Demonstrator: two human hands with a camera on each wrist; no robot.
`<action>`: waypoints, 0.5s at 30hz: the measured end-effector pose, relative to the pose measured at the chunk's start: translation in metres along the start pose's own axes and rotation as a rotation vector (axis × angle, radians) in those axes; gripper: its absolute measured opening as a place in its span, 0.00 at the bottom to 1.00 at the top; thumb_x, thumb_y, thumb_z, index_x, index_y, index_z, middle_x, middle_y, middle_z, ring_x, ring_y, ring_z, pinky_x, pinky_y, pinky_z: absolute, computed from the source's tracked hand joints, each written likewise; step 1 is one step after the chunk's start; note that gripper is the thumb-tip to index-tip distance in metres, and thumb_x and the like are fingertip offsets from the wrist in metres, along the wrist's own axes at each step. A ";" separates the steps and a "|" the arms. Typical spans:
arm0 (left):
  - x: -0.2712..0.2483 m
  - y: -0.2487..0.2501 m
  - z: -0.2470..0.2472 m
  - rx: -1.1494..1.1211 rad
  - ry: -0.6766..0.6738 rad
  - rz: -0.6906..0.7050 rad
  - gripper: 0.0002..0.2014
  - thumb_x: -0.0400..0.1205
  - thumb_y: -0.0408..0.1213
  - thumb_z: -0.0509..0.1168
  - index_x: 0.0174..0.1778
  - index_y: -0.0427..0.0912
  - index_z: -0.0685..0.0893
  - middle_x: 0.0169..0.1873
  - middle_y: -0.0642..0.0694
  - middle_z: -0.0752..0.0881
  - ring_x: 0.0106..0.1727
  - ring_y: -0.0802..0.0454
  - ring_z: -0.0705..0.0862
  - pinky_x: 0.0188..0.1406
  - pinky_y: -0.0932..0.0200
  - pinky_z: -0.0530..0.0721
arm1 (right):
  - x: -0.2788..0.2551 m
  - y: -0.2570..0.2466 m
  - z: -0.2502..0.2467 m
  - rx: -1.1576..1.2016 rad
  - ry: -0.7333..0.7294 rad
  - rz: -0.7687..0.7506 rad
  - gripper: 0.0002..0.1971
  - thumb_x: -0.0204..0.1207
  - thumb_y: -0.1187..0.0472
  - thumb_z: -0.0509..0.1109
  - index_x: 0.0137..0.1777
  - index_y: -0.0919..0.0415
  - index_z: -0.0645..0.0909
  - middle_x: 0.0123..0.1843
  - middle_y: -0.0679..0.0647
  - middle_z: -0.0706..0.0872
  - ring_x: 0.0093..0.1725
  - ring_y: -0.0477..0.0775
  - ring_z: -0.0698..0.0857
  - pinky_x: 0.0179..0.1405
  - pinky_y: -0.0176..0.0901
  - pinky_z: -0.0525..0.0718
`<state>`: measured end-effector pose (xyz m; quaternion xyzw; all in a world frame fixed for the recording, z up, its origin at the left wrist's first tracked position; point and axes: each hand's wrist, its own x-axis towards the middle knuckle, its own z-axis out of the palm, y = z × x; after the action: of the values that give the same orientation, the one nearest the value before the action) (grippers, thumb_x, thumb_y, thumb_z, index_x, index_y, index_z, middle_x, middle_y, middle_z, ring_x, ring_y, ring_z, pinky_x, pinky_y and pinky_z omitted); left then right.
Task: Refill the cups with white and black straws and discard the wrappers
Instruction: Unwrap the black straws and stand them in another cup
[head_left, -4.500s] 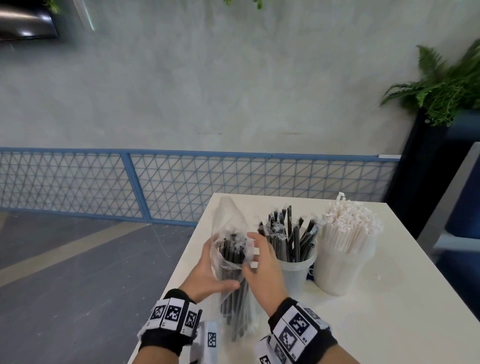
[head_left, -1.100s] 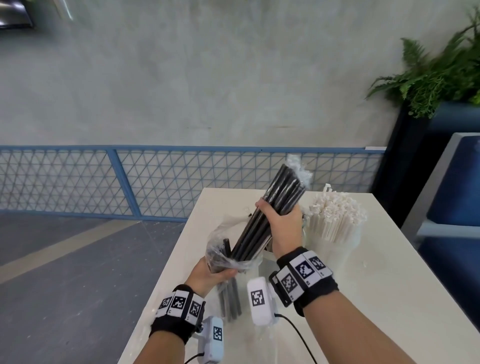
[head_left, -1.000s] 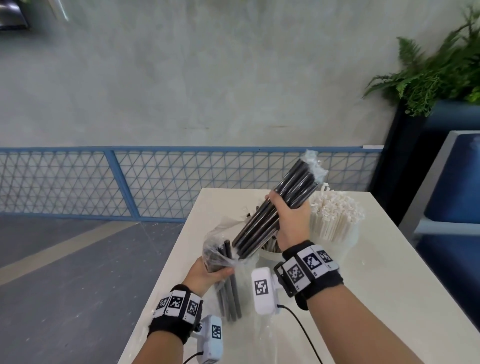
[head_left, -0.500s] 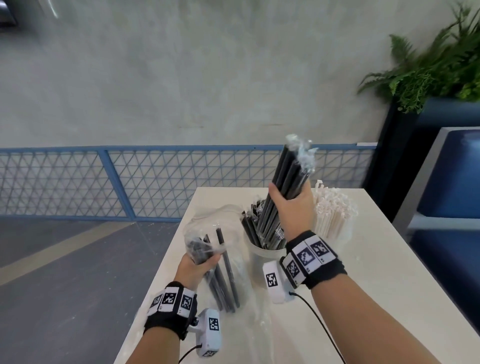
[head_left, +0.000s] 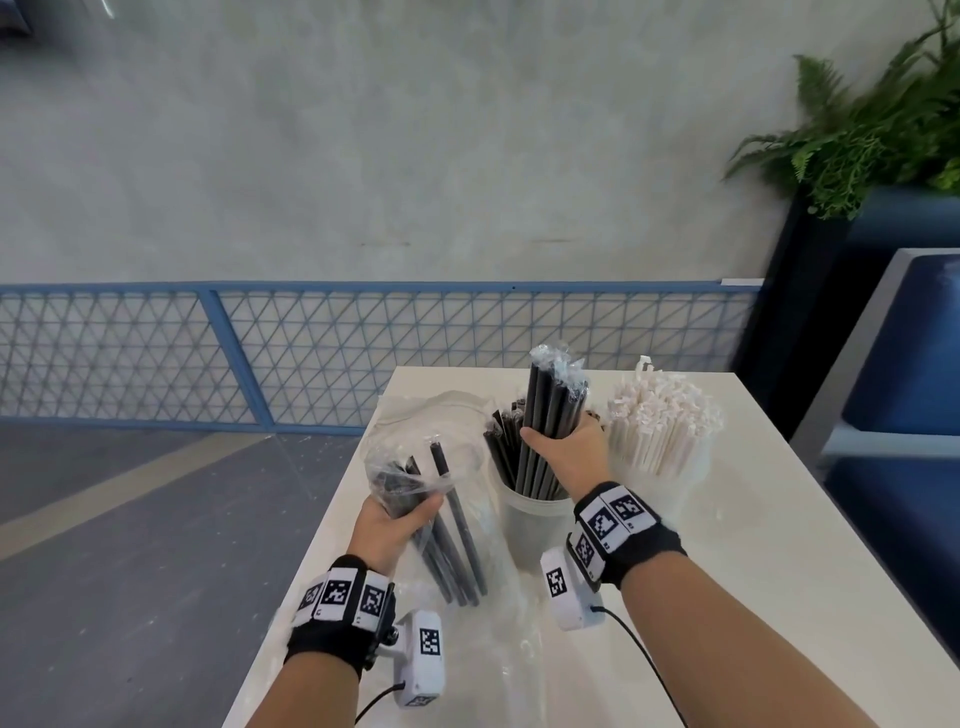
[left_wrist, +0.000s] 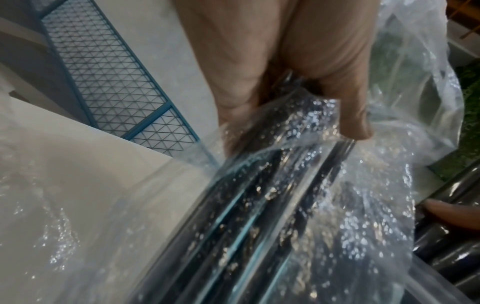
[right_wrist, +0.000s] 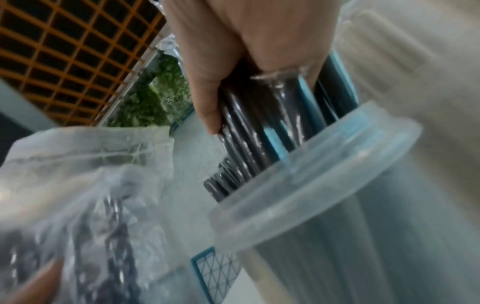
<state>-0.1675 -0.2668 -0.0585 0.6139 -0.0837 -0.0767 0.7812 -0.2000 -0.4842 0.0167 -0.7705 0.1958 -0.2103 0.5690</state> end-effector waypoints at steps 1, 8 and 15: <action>0.000 0.000 0.000 -0.004 0.006 -0.001 0.17 0.64 0.29 0.79 0.48 0.37 0.87 0.46 0.43 0.91 0.54 0.46 0.88 0.58 0.56 0.85 | -0.001 0.000 0.000 -0.034 -0.012 -0.002 0.18 0.66 0.58 0.79 0.52 0.66 0.81 0.48 0.58 0.88 0.51 0.58 0.87 0.52 0.49 0.86; -0.006 0.007 0.004 -0.004 0.009 0.015 0.12 0.72 0.19 0.70 0.48 0.37 0.87 0.43 0.47 0.92 0.48 0.53 0.89 0.50 0.64 0.87 | -0.010 -0.027 -0.002 0.100 0.136 -0.225 0.35 0.62 0.62 0.82 0.67 0.54 0.69 0.55 0.44 0.80 0.52 0.41 0.80 0.55 0.17 0.73; -0.009 0.007 0.010 0.005 -0.002 0.023 0.12 0.73 0.19 0.69 0.45 0.40 0.87 0.39 0.51 0.92 0.45 0.58 0.89 0.45 0.68 0.86 | 0.002 -0.059 0.007 -0.308 0.123 -0.721 0.40 0.61 0.57 0.81 0.74 0.49 0.68 0.75 0.55 0.67 0.67 0.56 0.73 0.68 0.45 0.74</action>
<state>-0.1785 -0.2731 -0.0498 0.6146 -0.0917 -0.0682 0.7805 -0.1909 -0.4635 0.0715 -0.8521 -0.0245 -0.4104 0.3239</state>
